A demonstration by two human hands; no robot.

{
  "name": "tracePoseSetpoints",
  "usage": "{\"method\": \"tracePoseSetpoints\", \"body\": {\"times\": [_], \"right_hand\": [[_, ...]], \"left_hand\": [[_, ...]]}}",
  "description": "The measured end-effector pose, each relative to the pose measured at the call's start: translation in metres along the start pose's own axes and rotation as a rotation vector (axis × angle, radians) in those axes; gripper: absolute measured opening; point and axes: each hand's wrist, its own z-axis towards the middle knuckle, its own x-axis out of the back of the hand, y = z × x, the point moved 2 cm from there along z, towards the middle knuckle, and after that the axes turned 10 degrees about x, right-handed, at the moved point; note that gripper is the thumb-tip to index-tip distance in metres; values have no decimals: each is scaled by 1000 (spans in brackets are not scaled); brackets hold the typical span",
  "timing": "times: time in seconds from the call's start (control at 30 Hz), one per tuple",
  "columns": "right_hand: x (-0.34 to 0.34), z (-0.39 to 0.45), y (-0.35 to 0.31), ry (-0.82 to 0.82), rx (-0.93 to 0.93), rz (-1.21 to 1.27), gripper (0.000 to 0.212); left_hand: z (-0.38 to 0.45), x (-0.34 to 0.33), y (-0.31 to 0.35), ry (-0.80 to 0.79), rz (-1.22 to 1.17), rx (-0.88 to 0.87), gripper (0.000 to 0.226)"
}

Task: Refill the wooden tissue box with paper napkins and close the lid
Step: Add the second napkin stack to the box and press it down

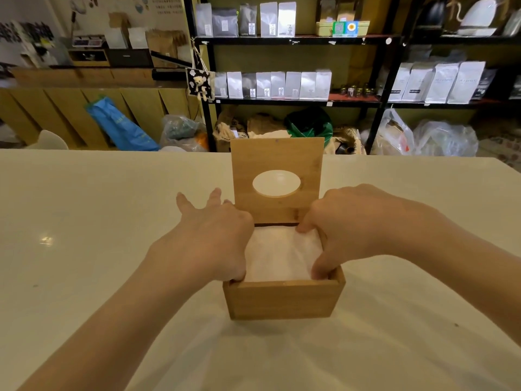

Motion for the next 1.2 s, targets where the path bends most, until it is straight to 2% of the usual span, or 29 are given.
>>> {"method": "tracePoseSetpoints", "body": {"times": [0.13,0.2,0.27,0.4,0.67,0.73,0.8,0.87,0.9,0.97,1.03,1.2], "right_hand": [[2,-1,0,6,-13,19,73],[3,-4,-2,42,-1,-8,67],[6,-8,-5,51,2,-42,59],[7,-10,-9,39,22,-64,38],[4,-10,-14,100,41,-107,34],[4,-16,-11,221,71,-93,26],[4,-22,-9,381,137,-36,32],[-1,-28,-14,411,253,92,37],[-8,-30,-17,378,315,177,39],[-26,-32,-19,304,403,250,46],[-41,-34,-19,263,391,214,58],[-49,-35,-19,206,336,177,65]], "left_hand": [[2,0,-5,31,-11,-21,18],[2,-1,-9,30,-10,-32,41],[-1,-1,-11,44,-17,-37,50],[0,-3,-8,100,-7,-21,49],[-4,0,-7,131,-54,-16,43],[-9,1,-9,196,-89,-11,41],[-20,2,-9,342,-191,-57,37],[-35,-2,-6,531,-309,-216,42],[-41,-3,-5,572,-347,-322,48],[-47,-9,-2,465,-343,-444,66],[-44,-24,0,363,-302,-450,84],[-37,-34,7,305,-282,-450,74]]}}
